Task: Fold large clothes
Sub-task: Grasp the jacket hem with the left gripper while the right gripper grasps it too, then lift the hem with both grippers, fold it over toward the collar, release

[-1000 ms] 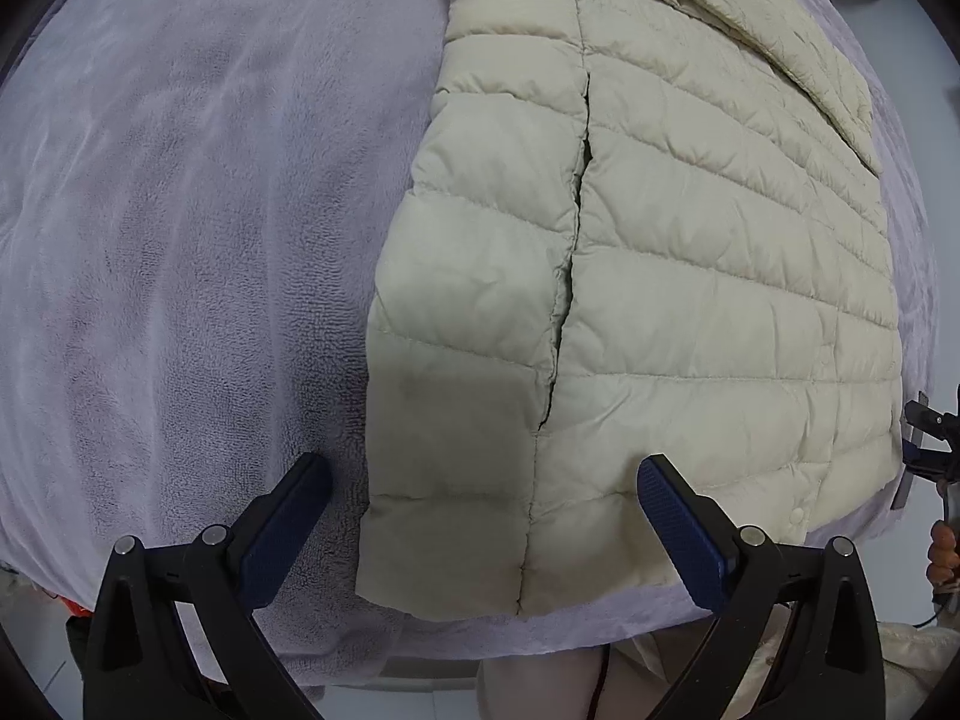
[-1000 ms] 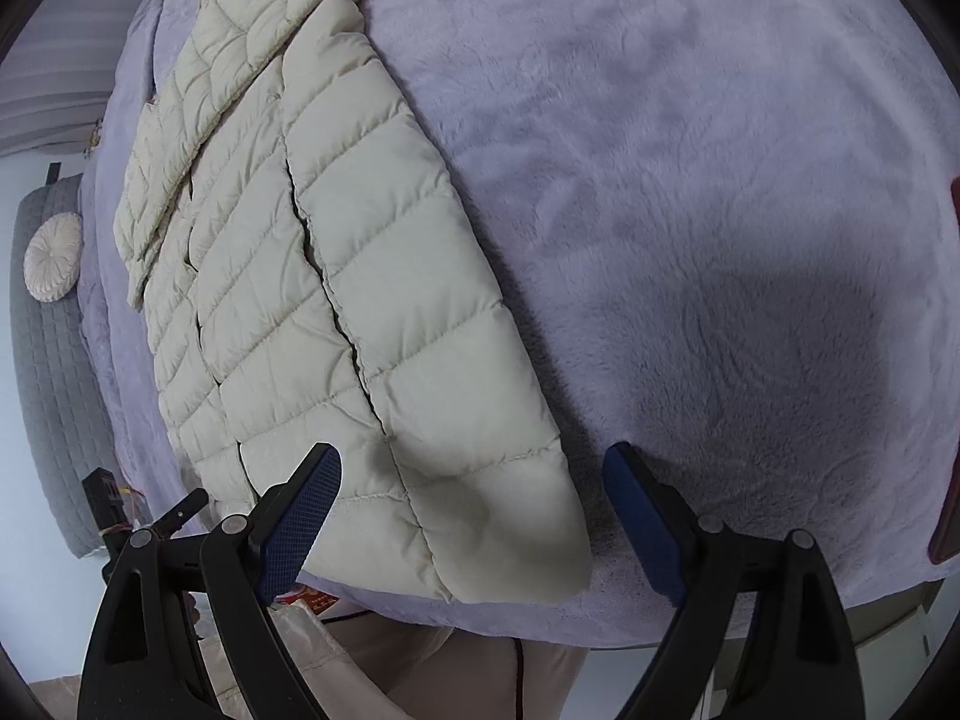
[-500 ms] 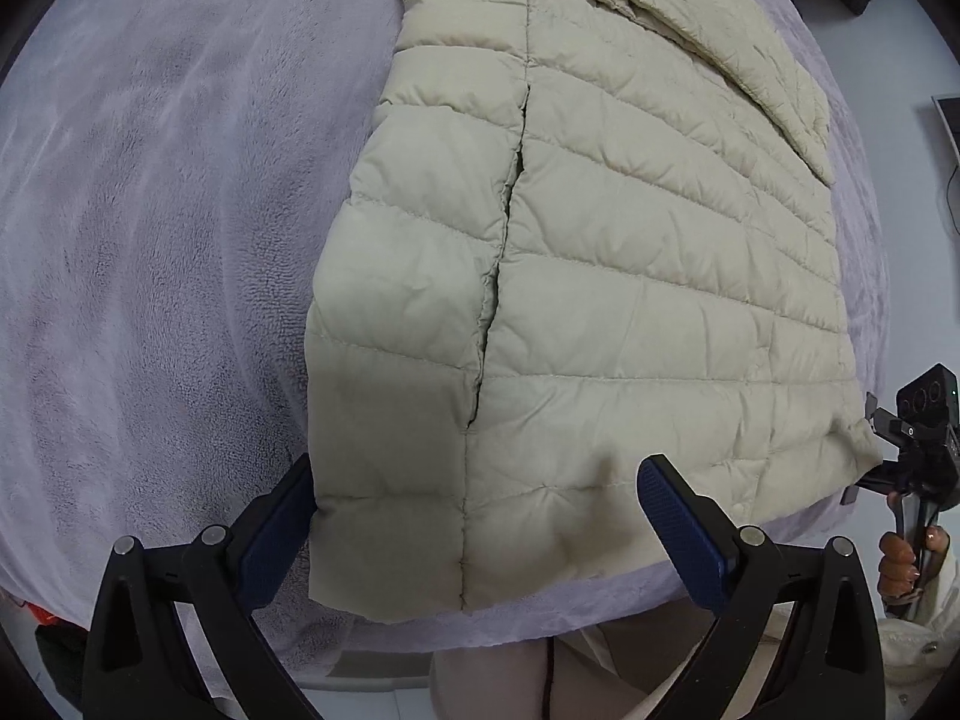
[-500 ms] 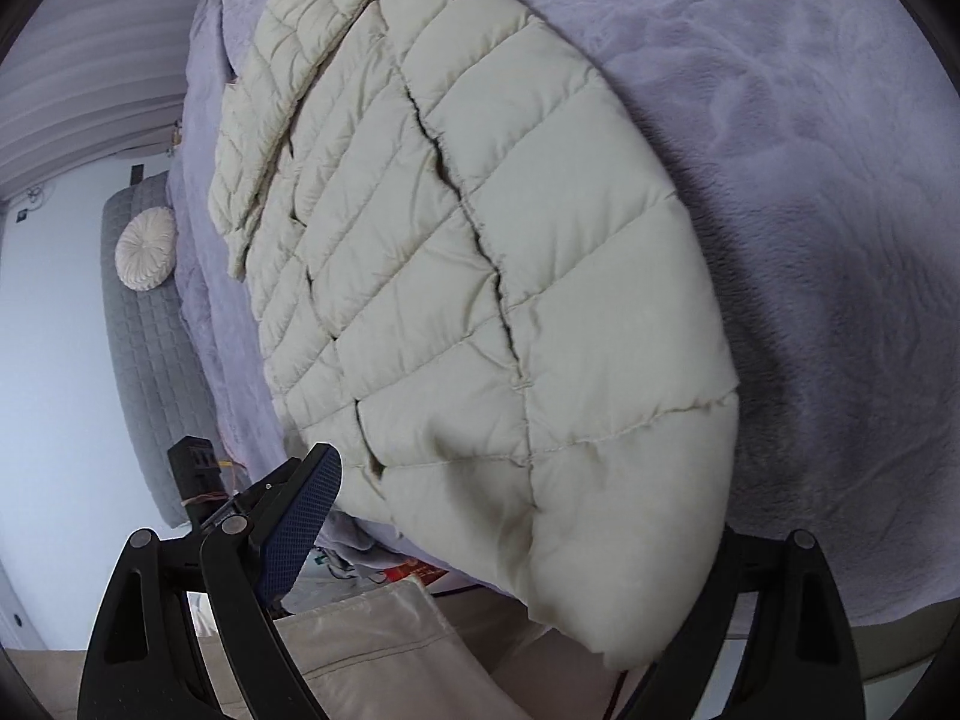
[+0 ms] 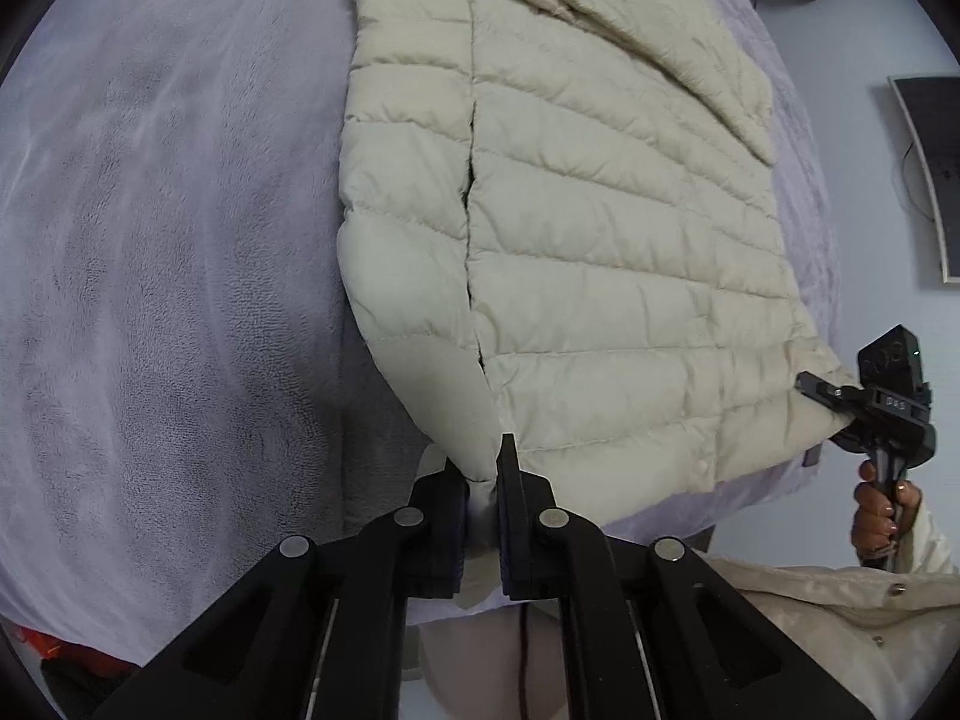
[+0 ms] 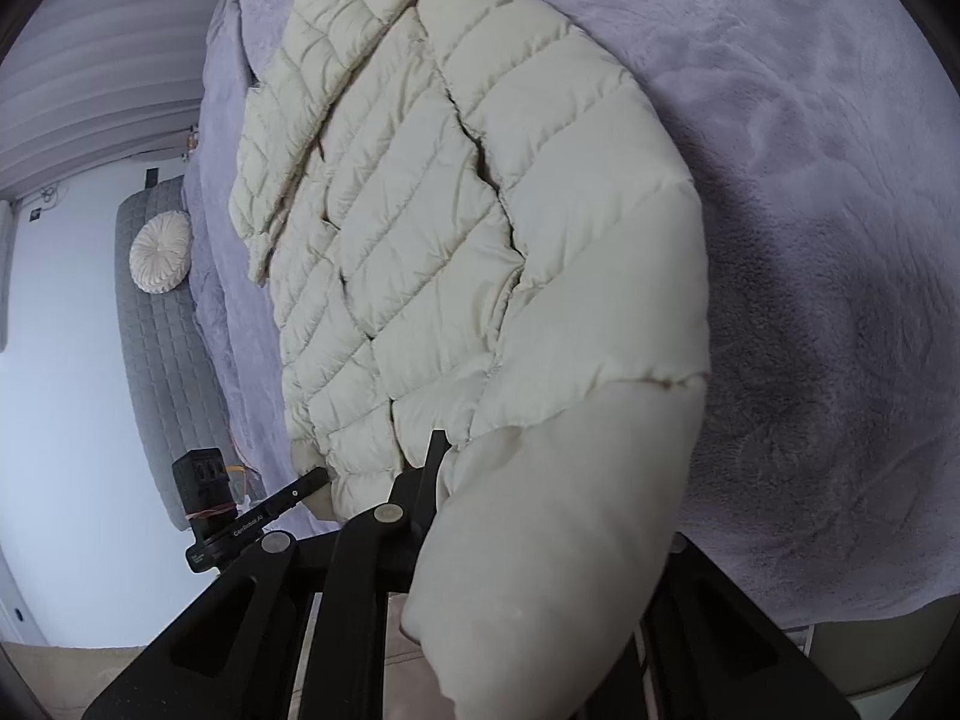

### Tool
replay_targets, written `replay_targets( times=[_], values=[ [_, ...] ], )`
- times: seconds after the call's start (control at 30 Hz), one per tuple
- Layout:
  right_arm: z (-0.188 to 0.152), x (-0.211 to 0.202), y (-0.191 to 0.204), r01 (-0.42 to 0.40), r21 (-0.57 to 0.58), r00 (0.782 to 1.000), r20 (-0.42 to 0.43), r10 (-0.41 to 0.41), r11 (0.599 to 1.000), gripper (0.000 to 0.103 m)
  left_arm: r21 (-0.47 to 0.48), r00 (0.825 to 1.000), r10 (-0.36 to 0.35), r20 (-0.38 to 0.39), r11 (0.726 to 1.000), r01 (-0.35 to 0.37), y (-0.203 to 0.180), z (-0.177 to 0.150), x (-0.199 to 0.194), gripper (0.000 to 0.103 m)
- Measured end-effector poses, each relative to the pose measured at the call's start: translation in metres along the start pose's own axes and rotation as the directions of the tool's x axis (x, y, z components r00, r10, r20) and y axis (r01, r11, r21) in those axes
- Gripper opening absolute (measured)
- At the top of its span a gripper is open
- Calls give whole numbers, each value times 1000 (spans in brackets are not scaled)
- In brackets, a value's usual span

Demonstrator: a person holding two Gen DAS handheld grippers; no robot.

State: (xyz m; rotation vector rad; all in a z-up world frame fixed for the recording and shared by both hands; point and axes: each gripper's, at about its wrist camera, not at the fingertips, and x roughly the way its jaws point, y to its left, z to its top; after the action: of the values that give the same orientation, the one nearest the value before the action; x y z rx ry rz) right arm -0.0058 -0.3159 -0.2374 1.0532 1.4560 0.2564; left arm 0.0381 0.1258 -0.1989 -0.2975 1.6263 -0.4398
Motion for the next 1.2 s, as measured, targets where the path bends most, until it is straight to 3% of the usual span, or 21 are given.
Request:
replay_targets(
  times=[0.1,0.23,0.33,0.47,0.6,0.77,1.0,1.2],
  values=[
    [3,-11,12,-71,-21,997,26,71,997,14,-40,995,-75,59,996,78,4,10,-22,9],
    [17,-30,37,-139,-65,986,78,144,988,14,-72,975,-156,160,983,169,4,35,-55,9],
    [36,-43,60,-153,-109,979,118,166,982,14,-39,960,-162,228,984,175,0,65,-79,9],
    [69,-56,96,-158,-189,971,151,188,969,14,4,928,-191,320,980,200,-11,112,-105,9],
    [112,-67,127,-162,-238,958,193,210,958,14,68,905,-148,398,989,132,-22,164,-125,9],
    [175,-66,156,-136,-282,950,236,206,950,14,40,875,-122,468,992,117,-18,230,-125,9],
    [258,-31,151,-94,-221,955,255,151,971,14,-31,878,-9,478,999,26,1,291,-85,9],
    [296,2,136,-52,-183,963,252,98,982,14,-68,884,67,463,997,-40,16,315,-50,9]
  ],
)
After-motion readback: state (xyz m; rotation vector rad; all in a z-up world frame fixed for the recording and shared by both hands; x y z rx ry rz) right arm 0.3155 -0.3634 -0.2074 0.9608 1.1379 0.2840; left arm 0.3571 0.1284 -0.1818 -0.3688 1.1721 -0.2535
